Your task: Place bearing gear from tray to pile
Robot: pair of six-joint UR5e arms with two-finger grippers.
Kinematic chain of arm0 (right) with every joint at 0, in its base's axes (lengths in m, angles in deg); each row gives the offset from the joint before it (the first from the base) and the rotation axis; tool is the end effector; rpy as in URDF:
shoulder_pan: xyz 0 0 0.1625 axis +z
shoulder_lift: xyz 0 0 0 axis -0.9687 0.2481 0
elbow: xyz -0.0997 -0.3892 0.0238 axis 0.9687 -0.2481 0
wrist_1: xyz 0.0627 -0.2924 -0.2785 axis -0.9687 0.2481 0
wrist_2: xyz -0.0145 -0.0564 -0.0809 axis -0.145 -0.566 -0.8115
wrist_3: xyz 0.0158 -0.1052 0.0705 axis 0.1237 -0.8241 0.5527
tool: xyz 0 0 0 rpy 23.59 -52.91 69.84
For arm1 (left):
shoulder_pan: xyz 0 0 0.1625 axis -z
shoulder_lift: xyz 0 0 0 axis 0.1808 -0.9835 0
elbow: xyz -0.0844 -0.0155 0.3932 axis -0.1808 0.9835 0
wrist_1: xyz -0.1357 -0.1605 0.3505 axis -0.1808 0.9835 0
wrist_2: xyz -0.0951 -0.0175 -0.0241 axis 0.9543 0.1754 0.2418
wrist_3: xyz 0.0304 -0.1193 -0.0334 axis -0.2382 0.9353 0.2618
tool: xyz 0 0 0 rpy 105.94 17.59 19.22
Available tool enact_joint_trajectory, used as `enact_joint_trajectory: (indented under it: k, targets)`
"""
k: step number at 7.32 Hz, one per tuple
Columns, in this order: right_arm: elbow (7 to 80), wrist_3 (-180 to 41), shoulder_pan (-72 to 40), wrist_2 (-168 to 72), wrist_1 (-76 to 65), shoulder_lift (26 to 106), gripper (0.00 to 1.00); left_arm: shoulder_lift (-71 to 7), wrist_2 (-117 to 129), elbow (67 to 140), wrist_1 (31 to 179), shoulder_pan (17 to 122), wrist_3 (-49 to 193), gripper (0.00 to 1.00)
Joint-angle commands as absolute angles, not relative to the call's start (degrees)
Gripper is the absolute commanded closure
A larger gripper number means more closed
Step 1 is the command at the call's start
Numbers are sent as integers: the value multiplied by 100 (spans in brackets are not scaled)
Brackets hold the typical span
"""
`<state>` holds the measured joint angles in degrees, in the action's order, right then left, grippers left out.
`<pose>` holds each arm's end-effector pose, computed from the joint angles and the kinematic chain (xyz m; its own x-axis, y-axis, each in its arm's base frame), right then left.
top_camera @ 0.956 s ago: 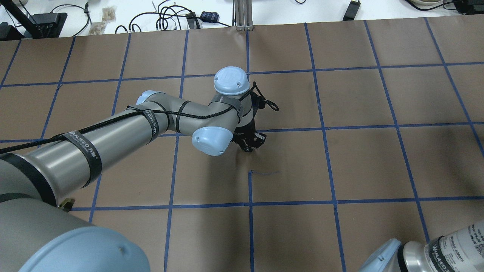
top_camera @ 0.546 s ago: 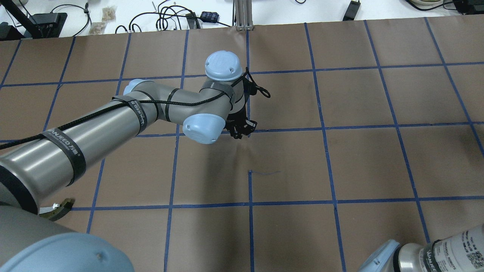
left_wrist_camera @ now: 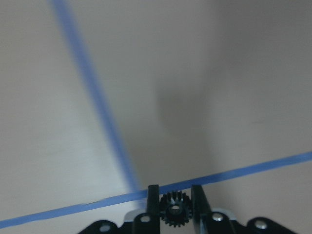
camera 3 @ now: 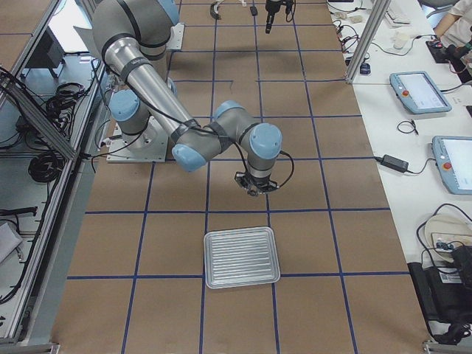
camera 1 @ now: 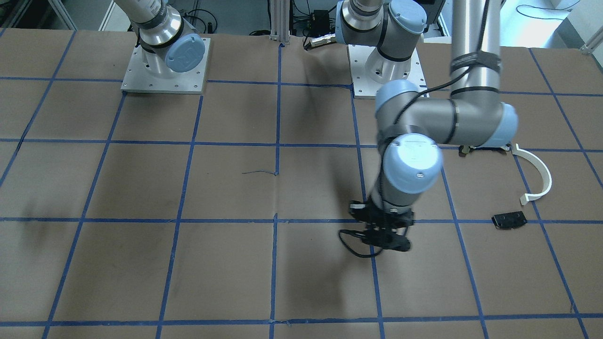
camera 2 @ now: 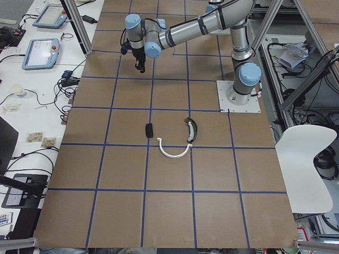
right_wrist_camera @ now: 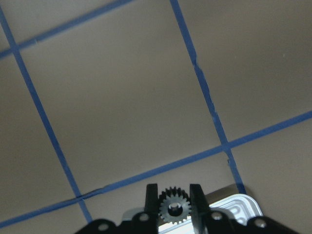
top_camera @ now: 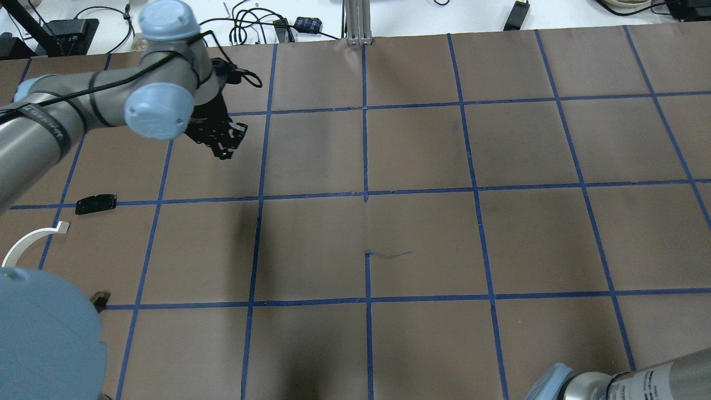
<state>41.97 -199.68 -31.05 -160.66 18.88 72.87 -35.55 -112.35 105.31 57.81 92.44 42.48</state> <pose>-0.3031 -0.4871 0.3170 -0.3736 -0.9250 -0.0687 -0.9256 0.3766 -0.0376 -0.0347 -0.6057 0.2286 -0.9876 0.1273 -0.0917 0.1172 0.9872 0.1084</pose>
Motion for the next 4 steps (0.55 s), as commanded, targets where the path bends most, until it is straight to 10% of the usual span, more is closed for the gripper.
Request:
enact_joint_trajectory:
  k: [1,4]
  targets:
    - [4118,-18158,-2181,-16046,527,7973,94,-3499,-11356,10748,5899,7658,3382,100]
    - [4091,-15892,-775,-15461,109,8186,94,-3490,-11374,11097,5917,6477,2836,100]
